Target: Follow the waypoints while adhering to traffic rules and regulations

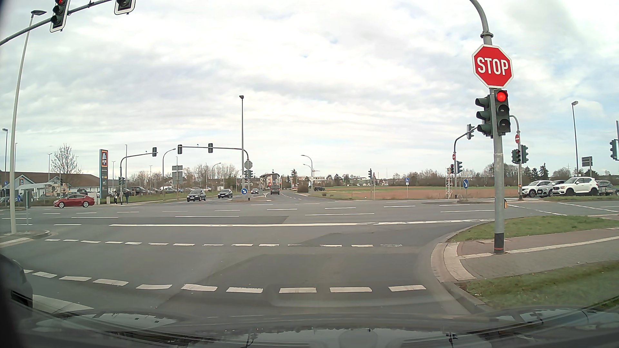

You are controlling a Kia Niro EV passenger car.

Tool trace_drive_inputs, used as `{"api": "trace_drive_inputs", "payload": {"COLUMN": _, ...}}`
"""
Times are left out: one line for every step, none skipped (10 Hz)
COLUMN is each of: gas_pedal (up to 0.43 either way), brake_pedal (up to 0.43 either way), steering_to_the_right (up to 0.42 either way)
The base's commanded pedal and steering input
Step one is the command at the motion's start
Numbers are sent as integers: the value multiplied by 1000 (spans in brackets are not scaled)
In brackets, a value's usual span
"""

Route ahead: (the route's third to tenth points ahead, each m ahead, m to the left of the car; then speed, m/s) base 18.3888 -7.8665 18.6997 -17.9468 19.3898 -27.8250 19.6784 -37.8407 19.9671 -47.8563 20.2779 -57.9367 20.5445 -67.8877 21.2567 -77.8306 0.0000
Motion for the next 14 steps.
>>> {"api": "trace_drive_inputs", "payload": {"gas_pedal": 0, "brake_pedal": 287, "steering_to_the_right": -1}}
{"api": "trace_drive_inputs", "payload": {"gas_pedal": 0, "brake_pedal": 287, "steering_to_the_right": -1}}
{"api": "trace_drive_inputs", "payload": {"gas_pedal": 0, "brake_pedal": 287, "steering_to_the_right": -1}}
{"api": "trace_drive_inputs", "payload": {"gas_pedal": 0, "brake_pedal": 293, "steering_to_the_right": -1}}
{"api": "trace_drive_inputs", "payload": {"gas_pedal": 0, "brake_pedal": 287, "steering_to_the_right": -1}}
{"api": "trace_drive_inputs", "payload": {"gas_pedal": 0, "brake_pedal": 287, "steering_to_the_right": -1}}
{"api": "trace_drive_inputs", "payload": {"gas_pedal": 0, "brake_pedal": 287, "steering_to_the_right": -1}}
{"api": "trace_drive_inputs", "payload": {"gas_pedal": 0, "brake_pedal": 287, "steering_to_the_right": -1}}
{"api": "trace_drive_inputs", "payload": {"gas_pedal": 0, "brake_pedal": 287, "steering_to_the_right": -1}}
{"api": "trace_drive_inputs", "payload": {"gas_pedal": 0, "brake_pedal": 287, "steering_to_the_right": -1}}
{"api": "trace_drive_inputs", "payload": {"gas_pedal": 0, "brake_pedal": 287, "steering_to_the_right": -1}}
{"api": "trace_drive_inputs", "payload": {"gas_pedal": 0, "brake_pedal": 287, "steering_to_the_right": -1}}
{"api": "trace_drive_inputs", "payload": {"gas_pedal": 0, "brake_pedal": 280, "steering_to_the_right": -1}}
{"api": "trace_drive_inputs", "payload": {"gas_pedal": 0, "brake_pedal": 250, "steering_to_the_right": -1}}
